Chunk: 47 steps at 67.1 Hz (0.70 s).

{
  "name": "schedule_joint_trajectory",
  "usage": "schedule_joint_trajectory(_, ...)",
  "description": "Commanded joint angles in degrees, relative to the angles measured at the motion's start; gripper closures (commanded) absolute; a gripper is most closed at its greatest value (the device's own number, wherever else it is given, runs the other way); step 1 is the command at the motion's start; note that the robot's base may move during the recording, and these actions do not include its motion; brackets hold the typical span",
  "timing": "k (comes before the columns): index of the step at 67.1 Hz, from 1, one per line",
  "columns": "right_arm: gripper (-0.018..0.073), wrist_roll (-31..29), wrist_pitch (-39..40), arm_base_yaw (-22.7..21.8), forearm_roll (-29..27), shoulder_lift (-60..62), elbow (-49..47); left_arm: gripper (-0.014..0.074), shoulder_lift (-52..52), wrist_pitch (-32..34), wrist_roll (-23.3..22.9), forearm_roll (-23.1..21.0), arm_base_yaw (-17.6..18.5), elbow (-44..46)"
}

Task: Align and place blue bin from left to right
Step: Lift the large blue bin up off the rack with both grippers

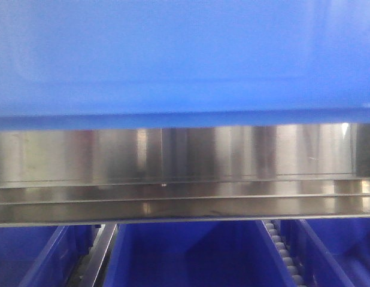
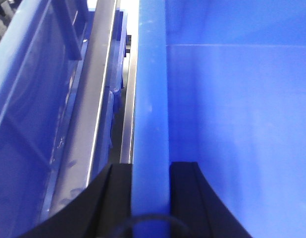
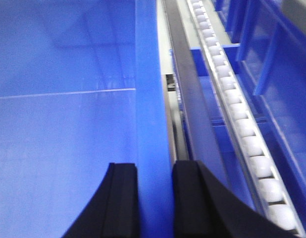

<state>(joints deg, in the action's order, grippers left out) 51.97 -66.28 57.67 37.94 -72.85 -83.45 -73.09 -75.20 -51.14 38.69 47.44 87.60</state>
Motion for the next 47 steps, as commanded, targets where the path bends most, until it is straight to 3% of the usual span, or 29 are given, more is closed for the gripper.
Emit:
schedule_joint_trajectory(1,0.0639,0.5,8.0,0.9,0.5,0.4,-0.5,0.0707,0.8,5.2,-0.4,-1.0,1.3,0.4)
schedule_joint_trajectory(47,0.0639,0.5,8.0,0.9,0.5,0.4,-0.5,0.0707,0.8,5.2,-0.4,-0.9,1.3,0.4)
